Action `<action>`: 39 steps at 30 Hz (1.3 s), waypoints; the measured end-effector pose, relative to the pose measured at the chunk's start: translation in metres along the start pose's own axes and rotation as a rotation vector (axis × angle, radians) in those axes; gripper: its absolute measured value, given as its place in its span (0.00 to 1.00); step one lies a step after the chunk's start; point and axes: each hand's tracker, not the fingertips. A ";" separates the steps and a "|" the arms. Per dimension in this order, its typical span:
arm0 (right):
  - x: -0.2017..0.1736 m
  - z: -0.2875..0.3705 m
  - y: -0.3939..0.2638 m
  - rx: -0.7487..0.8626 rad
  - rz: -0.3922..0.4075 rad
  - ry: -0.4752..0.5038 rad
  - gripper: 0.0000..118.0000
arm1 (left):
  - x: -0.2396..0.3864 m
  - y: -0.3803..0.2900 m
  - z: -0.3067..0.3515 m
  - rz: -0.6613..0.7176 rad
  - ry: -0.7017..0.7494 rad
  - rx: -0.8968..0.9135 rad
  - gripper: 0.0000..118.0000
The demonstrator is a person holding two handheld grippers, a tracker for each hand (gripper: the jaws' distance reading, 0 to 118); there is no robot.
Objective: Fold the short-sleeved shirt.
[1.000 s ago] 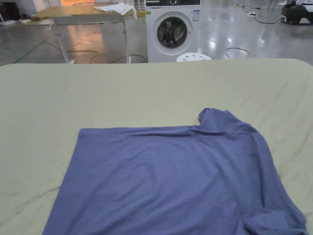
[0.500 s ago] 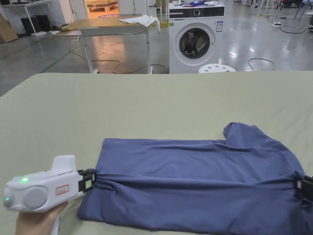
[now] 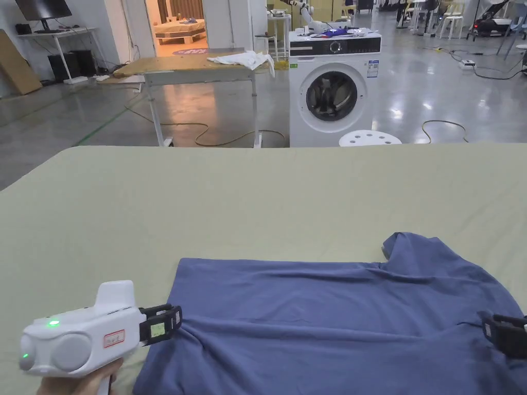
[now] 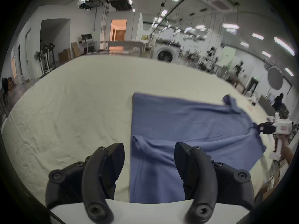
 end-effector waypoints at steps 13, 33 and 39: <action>-0.066 0.214 -0.057 0.419 0.017 0.012 0.49 | 0.096 -0.036 0.244 -0.241 0.116 0.543 0.46; -0.111 0.240 -0.085 0.458 -0.025 0.119 0.00 | 0.115 -0.072 0.264 -0.183 0.095 0.462 0.00; -0.104 0.237 -0.093 0.413 -0.080 0.136 0.00 | 0.069 -0.074 0.190 -0.083 0.077 0.292 0.05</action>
